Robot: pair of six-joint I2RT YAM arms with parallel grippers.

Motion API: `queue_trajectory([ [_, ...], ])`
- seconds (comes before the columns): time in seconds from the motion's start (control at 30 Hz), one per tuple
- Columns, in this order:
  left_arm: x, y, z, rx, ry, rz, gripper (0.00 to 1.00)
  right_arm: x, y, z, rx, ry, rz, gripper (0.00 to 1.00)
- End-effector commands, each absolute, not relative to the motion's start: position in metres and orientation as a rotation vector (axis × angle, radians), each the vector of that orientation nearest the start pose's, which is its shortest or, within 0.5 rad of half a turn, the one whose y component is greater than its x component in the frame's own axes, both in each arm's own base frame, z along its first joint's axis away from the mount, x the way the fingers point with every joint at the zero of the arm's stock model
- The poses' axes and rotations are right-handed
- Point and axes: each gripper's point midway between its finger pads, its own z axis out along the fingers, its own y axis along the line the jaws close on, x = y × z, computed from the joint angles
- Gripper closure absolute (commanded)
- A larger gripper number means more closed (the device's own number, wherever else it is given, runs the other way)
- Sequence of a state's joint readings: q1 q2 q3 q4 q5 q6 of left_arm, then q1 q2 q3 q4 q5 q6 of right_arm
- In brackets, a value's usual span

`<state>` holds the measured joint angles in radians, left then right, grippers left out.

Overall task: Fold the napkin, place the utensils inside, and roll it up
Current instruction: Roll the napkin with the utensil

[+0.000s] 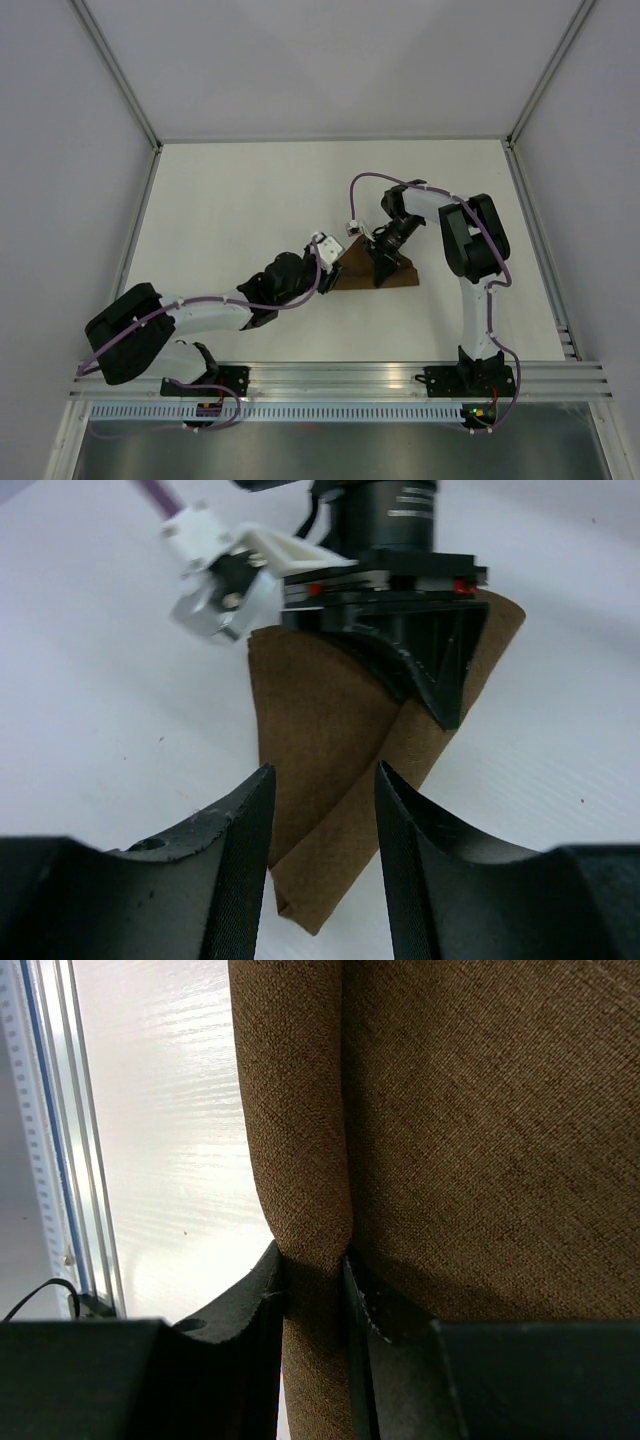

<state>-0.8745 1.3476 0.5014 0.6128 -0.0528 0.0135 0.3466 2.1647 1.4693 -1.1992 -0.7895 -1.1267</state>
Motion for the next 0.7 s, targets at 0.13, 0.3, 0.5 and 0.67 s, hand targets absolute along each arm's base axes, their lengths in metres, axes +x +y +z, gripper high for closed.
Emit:
queue_trajectory([
  [0.13, 0.250, -0.359, 0.124, 1.124, 1.457, -0.248, 0.49, 0.255, 0.179, -0.030, -1.881, 2.312, 1.203, 0.85],
  [0.3, 0.238, -0.385, 0.092, 1.303, 1.424, -0.178, 0.47, 0.257, 0.176, -0.036, -1.876, 2.344, 1.195, 0.85],
  [0.5, 0.232, -0.403, 0.076, 1.402, 1.415, -0.209, 0.45, 0.258, 0.174, -0.041, -1.867, 2.374, 1.168, 0.85],
  [0.67, 0.228, -0.411, 0.058, 1.470, 1.411, -0.226, 0.45, 0.261, 0.174, -0.043, -1.860, 2.382, 1.165, 0.85],
])
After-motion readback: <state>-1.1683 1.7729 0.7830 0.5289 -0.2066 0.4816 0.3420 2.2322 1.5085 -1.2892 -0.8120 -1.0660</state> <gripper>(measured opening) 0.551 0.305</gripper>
